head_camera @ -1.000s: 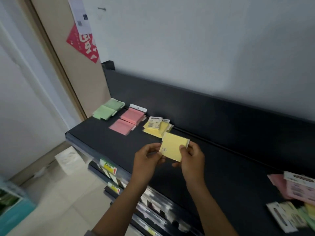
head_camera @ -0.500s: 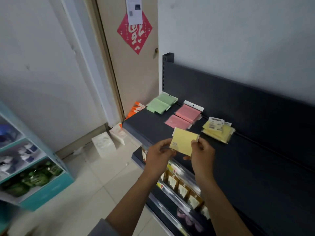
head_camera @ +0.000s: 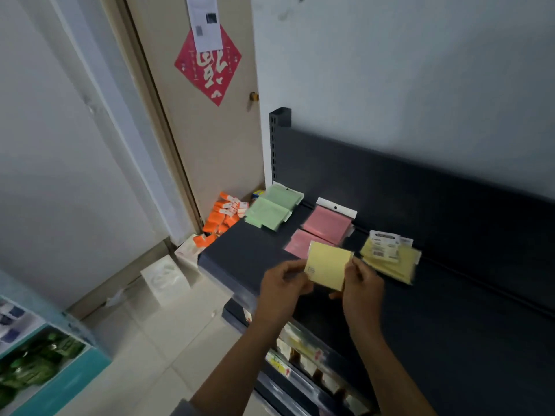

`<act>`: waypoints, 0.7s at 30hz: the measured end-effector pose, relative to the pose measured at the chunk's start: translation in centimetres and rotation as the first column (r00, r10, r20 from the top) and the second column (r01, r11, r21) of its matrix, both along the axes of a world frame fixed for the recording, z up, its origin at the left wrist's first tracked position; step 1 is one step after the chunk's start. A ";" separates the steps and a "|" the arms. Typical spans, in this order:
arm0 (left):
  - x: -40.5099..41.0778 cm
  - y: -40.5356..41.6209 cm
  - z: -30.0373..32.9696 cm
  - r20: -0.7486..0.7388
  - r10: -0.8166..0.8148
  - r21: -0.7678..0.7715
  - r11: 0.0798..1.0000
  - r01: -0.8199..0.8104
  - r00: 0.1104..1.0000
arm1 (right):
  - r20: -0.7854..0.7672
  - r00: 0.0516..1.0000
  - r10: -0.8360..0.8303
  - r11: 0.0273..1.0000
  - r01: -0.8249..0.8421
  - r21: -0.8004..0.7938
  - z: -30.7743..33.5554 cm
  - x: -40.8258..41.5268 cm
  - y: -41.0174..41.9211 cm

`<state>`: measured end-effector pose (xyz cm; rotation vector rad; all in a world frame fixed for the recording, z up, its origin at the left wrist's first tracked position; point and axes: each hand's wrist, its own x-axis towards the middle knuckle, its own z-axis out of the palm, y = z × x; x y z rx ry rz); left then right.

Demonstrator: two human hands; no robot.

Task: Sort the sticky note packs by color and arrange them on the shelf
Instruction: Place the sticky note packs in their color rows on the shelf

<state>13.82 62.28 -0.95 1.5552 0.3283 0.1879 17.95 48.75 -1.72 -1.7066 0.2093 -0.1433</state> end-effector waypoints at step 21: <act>11.8 -3.4 0.3 -0.169 -0.589 0.315 0.728 0.609 0.790 | 0.044 0.939 -0.341 0.937 0.344 -0.066 -1.3 2.2 -7.6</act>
